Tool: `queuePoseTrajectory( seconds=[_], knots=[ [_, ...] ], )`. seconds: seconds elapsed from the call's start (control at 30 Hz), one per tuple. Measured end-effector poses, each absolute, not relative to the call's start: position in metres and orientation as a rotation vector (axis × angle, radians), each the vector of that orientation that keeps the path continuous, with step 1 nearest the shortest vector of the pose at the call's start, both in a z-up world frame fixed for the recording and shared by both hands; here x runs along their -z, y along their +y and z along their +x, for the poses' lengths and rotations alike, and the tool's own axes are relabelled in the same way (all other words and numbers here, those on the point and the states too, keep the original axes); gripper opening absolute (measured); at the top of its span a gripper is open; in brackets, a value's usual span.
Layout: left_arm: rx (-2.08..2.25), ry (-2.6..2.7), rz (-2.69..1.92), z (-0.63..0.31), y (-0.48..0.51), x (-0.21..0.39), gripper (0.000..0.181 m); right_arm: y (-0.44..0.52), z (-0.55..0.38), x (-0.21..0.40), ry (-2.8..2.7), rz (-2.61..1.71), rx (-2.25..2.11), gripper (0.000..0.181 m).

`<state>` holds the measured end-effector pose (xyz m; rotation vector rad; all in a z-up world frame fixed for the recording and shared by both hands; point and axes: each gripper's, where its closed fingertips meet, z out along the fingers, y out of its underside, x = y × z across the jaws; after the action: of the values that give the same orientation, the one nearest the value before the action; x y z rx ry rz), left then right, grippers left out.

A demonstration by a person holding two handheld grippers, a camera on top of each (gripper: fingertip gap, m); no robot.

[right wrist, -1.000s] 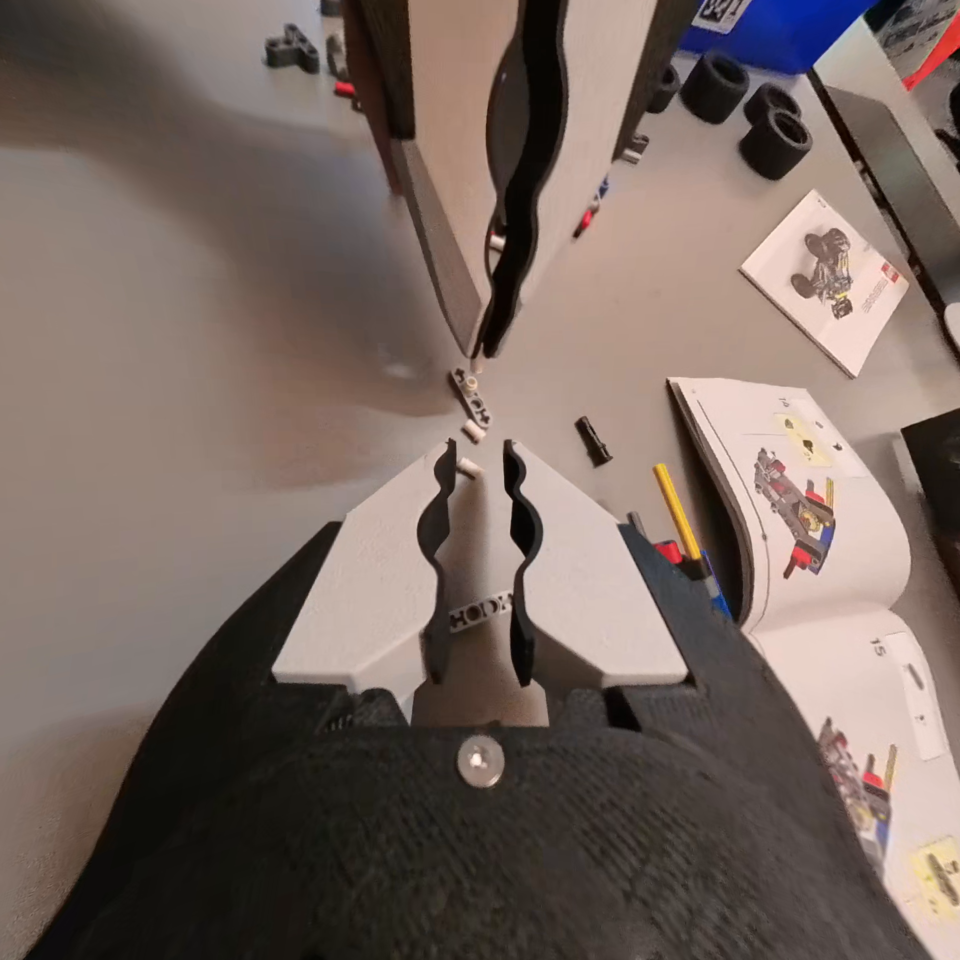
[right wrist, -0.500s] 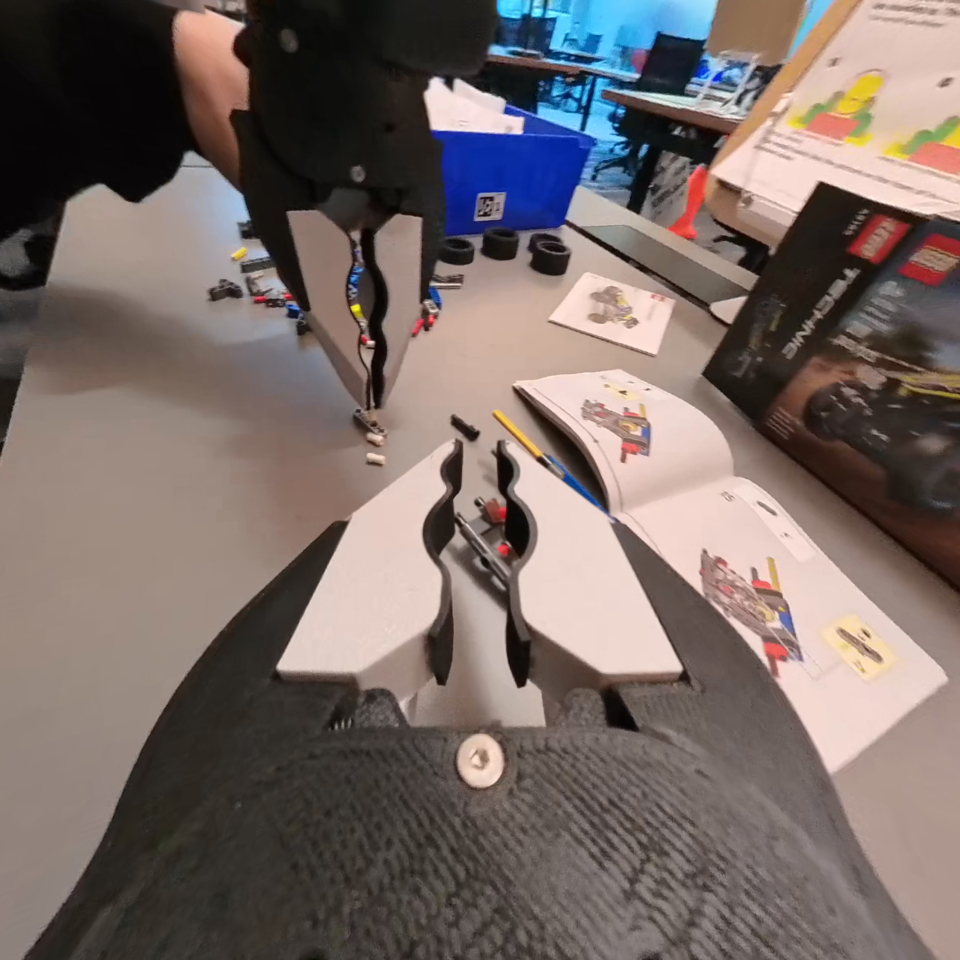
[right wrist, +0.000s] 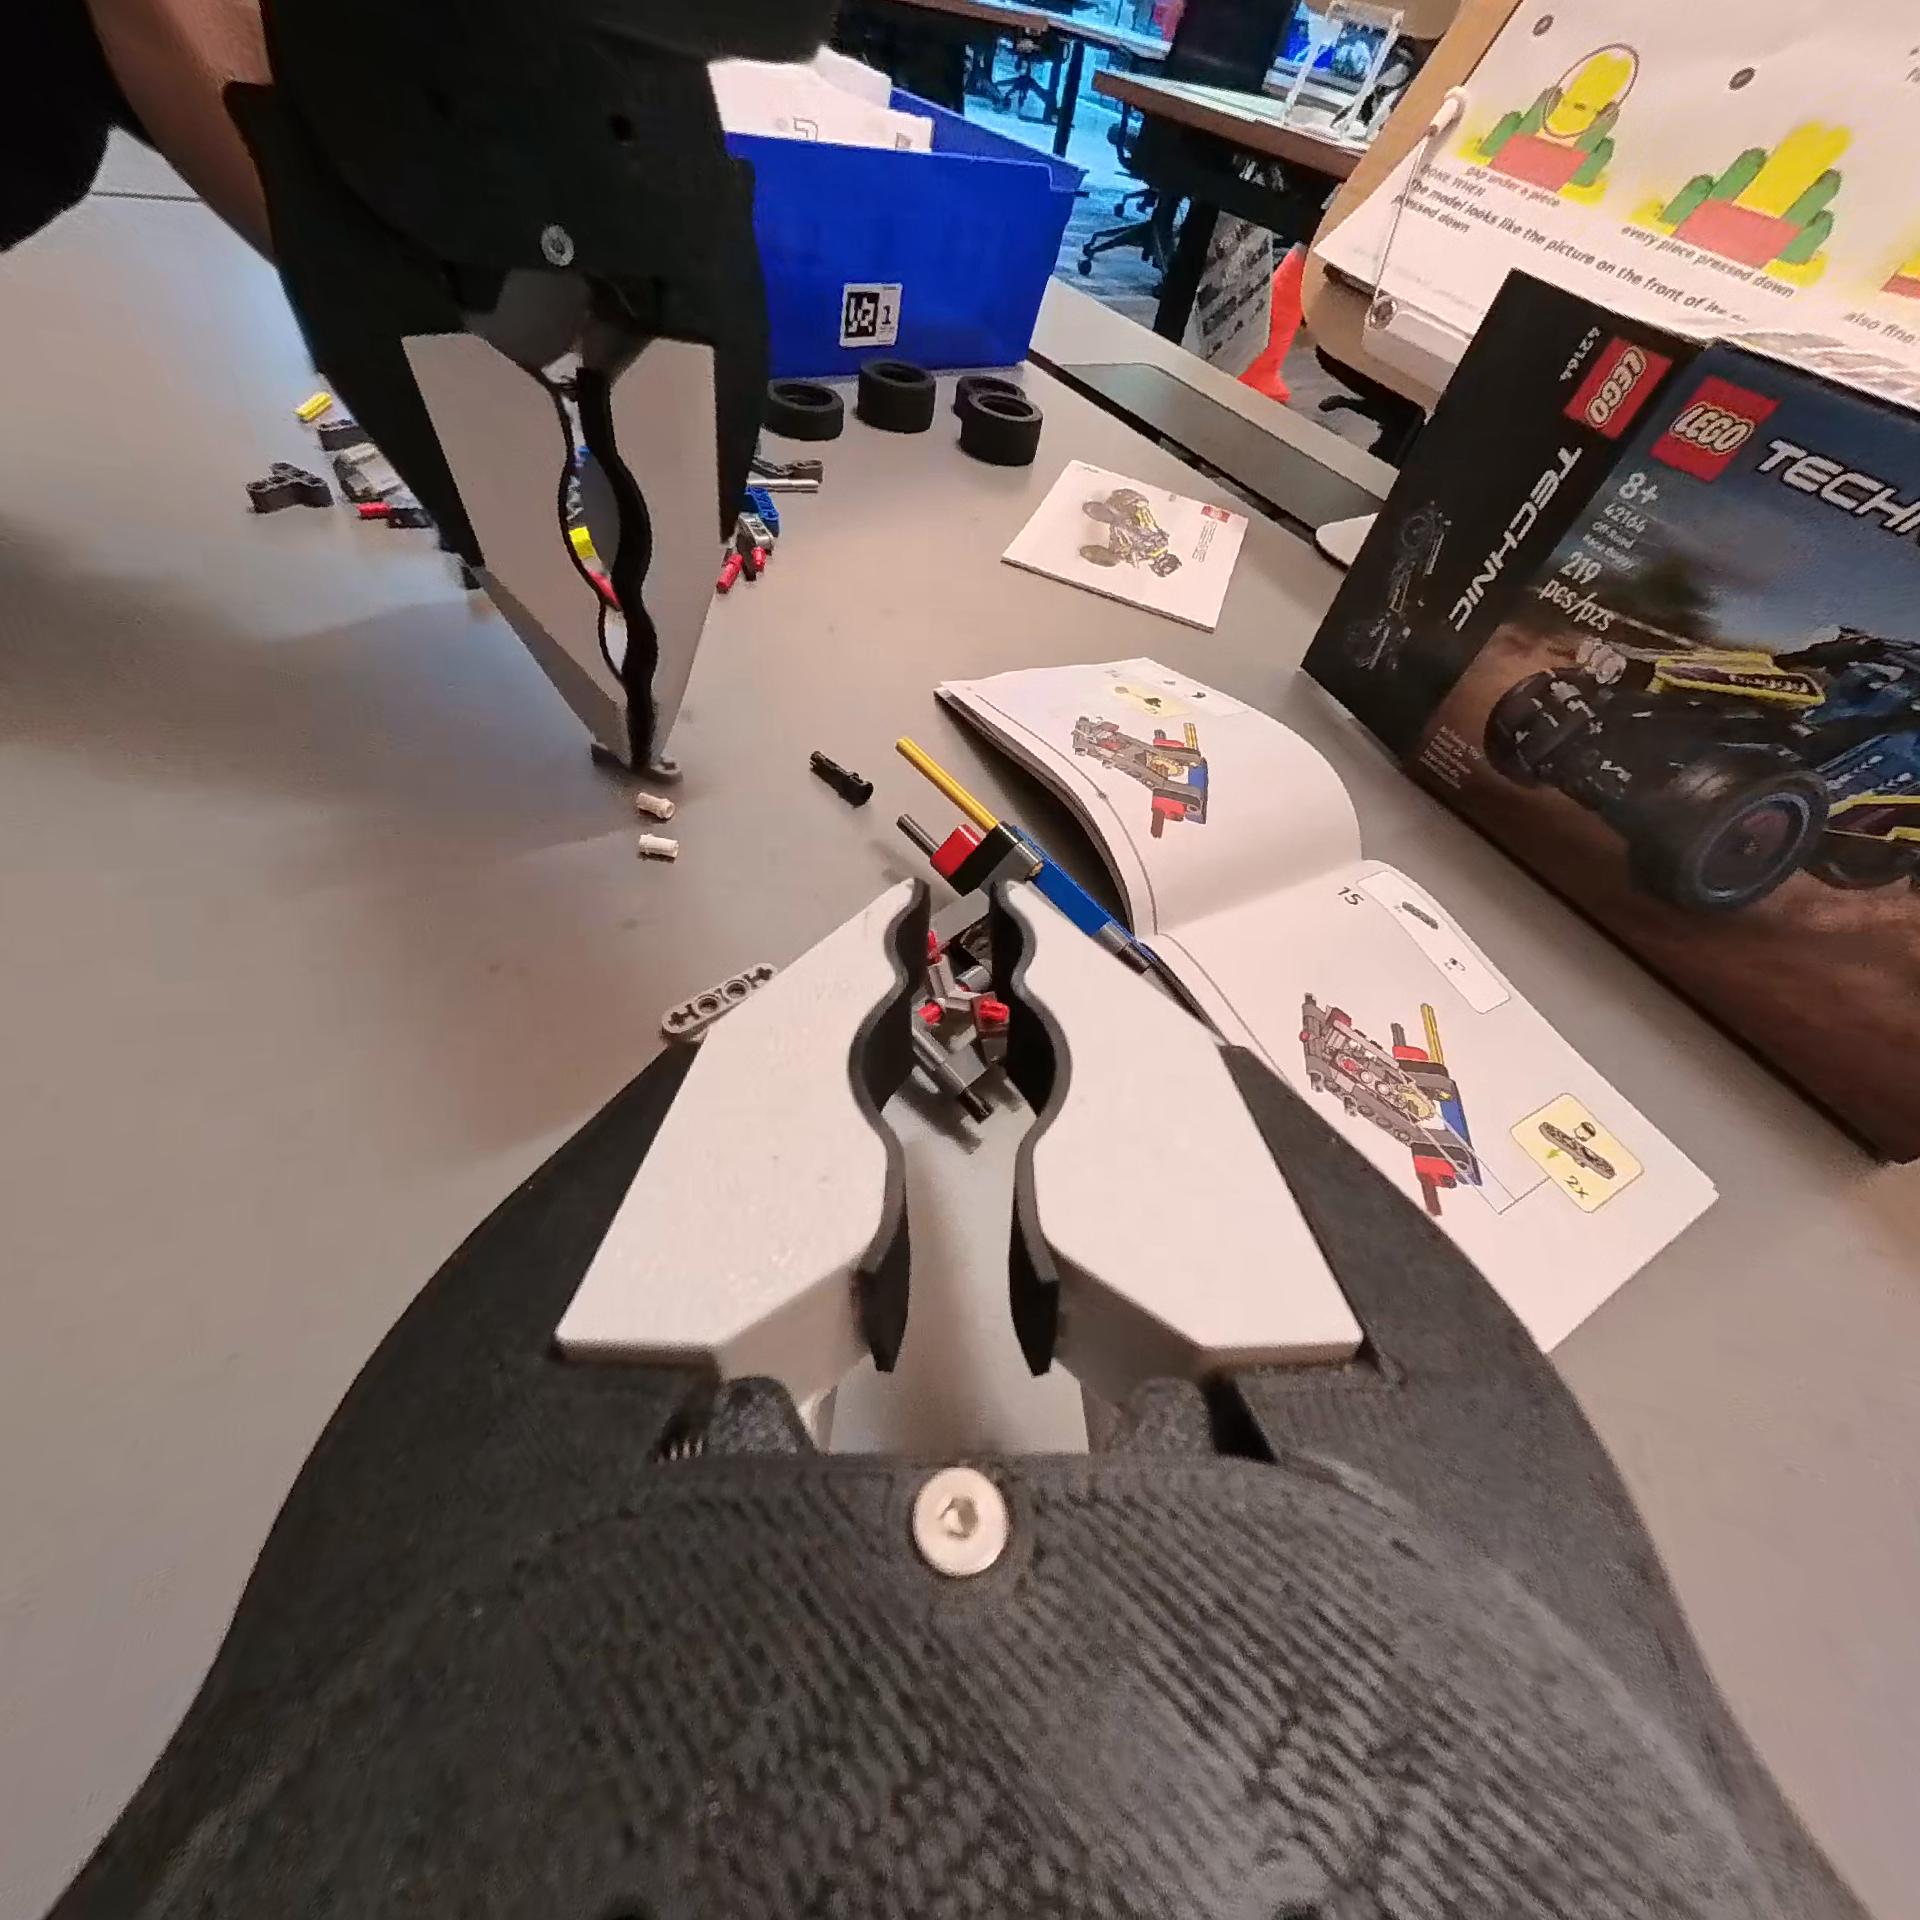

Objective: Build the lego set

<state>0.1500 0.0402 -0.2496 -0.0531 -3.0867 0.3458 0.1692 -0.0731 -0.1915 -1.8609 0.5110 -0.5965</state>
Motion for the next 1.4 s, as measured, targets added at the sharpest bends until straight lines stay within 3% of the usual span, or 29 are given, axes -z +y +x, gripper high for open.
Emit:
queuePoseTrajectory(
  seconds=[0.03, 0.6, 0.73, 1.03, 1.27, 1.4],
  knots=[
    [-0.345, -3.089, -0.048, 0.15, 0.04, 0.25, 0.0, -0.074, 0.169, 0.192, 0.513, -1.86, 0.597, 0.009],
    [-1.145, -3.097, 0.705, 0.177, 0.099, 0.199, 0.0, -0.07, 0.167, 0.212, 0.497, -1.991, 0.589, 0.008],
    [-1.112, -3.129, 0.975, 0.221, 0.14, 0.197, 0.0, -0.071, 0.168, 0.21, 0.505, -1.98, 0.598, 0.006],
    [-0.656, -3.242, -0.094, 0.278, 0.138, 0.25, 0.021, -0.071, 0.17, 0.213, 0.489, -2.003, 0.641, 0.004],
    [-0.689, -3.11, -0.272, 0.288, 0.12, 0.251, 0.011, -0.073, 0.173, 0.216, 0.483, -2.025, 0.676, 0.003],
    [-0.587, -3.122, -0.444, 0.288, 0.116, 0.254, 0.017, -0.074, 0.174, 0.217, 0.487, -2.028, 0.674, 0.003]
  ],
)
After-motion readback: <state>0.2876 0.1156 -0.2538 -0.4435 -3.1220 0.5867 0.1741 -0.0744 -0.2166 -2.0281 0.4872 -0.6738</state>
